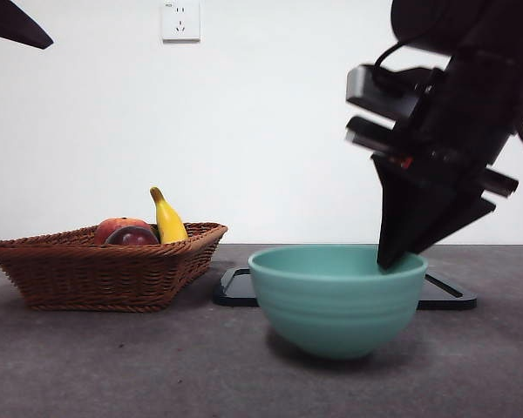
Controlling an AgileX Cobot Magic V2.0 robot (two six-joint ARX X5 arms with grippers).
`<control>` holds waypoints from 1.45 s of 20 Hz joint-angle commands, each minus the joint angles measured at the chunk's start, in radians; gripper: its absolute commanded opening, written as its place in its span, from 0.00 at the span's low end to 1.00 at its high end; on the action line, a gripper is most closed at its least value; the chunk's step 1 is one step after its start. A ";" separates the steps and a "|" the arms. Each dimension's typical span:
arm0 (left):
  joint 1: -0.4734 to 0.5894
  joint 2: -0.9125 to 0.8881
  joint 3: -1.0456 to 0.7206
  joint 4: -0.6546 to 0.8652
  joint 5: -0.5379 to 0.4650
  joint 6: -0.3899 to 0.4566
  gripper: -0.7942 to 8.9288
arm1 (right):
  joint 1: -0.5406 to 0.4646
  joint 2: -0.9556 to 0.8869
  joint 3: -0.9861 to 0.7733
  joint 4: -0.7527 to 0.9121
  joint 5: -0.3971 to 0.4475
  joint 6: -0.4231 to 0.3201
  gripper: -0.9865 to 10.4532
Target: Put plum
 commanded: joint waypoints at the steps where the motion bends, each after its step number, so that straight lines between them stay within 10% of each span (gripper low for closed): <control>1: -0.003 0.006 0.010 0.007 0.005 0.012 0.50 | 0.015 0.031 0.005 0.016 0.000 0.013 0.10; 15: -0.003 0.006 0.010 0.005 0.005 0.012 0.50 | 0.022 0.004 0.015 0.008 0.026 0.040 0.29; 29: -0.003 0.006 0.010 0.003 0.005 0.011 0.50 | 0.020 -0.457 0.221 -0.350 0.000 -0.014 0.29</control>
